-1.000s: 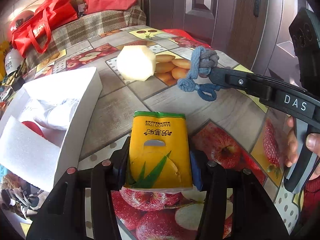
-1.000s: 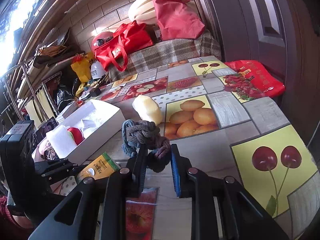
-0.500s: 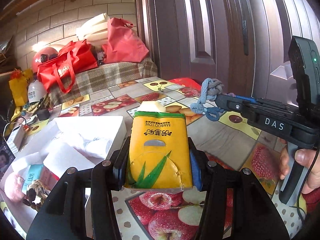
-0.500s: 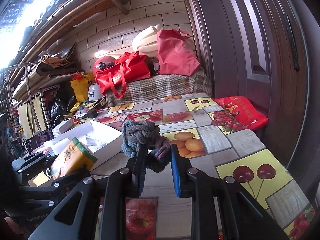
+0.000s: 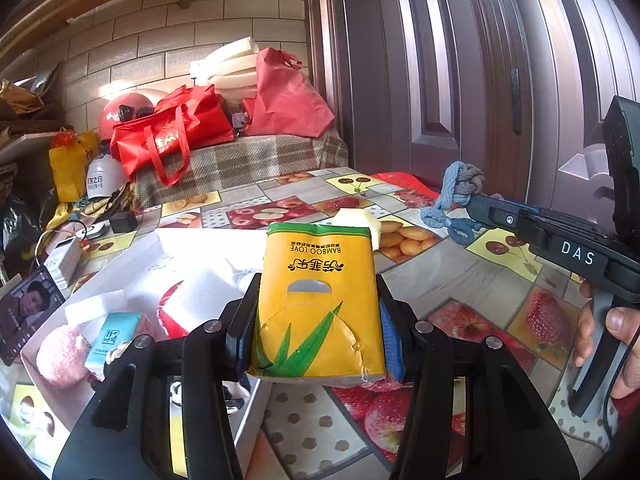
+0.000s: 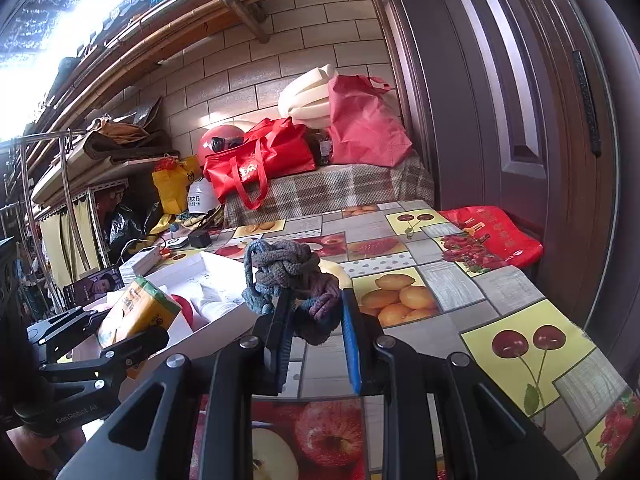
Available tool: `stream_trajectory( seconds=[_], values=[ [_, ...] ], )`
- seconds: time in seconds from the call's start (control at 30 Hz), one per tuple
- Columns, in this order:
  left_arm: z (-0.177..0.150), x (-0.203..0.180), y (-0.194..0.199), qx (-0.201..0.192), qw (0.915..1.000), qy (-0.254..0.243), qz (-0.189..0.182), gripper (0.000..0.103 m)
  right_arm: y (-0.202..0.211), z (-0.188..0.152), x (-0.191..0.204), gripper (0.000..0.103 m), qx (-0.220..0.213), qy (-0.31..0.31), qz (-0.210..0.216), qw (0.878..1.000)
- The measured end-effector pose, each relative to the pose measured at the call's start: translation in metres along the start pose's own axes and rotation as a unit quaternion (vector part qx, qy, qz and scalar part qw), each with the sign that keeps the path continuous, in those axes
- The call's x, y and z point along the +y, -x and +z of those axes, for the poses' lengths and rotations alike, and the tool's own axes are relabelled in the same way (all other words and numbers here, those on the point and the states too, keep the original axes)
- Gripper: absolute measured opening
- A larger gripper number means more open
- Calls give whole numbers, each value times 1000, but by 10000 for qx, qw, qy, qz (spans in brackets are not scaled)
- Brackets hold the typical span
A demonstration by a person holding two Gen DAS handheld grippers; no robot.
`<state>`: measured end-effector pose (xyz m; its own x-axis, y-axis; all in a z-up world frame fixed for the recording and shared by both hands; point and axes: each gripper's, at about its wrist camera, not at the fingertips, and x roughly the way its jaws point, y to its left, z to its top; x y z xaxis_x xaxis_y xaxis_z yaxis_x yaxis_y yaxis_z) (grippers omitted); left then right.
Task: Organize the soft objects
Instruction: 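Carry the tissue pack and rope knot toy over the white tray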
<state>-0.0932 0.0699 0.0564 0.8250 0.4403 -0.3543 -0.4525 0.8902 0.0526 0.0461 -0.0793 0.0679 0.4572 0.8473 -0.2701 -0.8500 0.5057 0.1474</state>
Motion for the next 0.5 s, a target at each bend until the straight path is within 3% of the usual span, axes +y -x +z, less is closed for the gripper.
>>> stream_trajectory(
  seconds=[0.5],
  values=[
    [-12, 44, 29, -278, 9981, 242, 492, 50, -8, -4, 41, 22, 56, 309, 287, 9991]
  ],
)
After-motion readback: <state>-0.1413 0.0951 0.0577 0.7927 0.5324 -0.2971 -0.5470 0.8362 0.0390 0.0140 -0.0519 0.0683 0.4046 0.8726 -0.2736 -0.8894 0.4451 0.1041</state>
